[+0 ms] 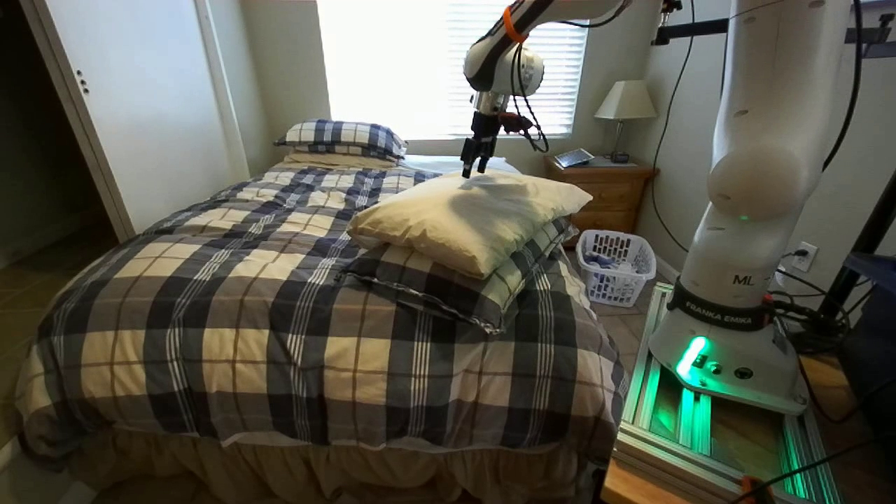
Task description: Push the white pillow backwards, then put the checked pillow on the white pillow
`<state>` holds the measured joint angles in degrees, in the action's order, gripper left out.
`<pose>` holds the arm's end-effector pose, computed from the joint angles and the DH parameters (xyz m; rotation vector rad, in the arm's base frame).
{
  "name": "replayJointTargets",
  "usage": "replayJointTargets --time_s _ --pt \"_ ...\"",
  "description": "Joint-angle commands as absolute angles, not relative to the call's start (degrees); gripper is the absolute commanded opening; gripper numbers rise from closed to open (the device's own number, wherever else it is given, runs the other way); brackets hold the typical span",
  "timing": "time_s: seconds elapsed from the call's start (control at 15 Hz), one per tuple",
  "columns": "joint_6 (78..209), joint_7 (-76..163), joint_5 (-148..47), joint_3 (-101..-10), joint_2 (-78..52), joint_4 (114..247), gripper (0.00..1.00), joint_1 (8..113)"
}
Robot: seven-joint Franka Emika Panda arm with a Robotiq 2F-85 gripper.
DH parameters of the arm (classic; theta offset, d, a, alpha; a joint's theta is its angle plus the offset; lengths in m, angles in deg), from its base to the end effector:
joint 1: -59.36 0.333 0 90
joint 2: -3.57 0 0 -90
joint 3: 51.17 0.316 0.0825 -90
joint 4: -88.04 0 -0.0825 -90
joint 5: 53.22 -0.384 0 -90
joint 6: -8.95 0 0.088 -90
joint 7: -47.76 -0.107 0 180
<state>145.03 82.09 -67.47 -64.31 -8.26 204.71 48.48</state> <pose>0.5497 -0.2376 0.3597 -3.0752 -0.0315 -0.2928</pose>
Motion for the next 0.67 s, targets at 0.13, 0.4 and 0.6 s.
replayJointTargets --time_s 0.13,0.4,0.6 --pt "145.0 81.6 -66.8 -62.1 -8.2 204.3 1.00 46.4" --pt "148.1 76.0 -64.4 -62.3 -13.5 203.1 1.00 46.2" --pt "151.0 77.0 -66.4 -60.4 -16.2 202.8 1.00 44.8"
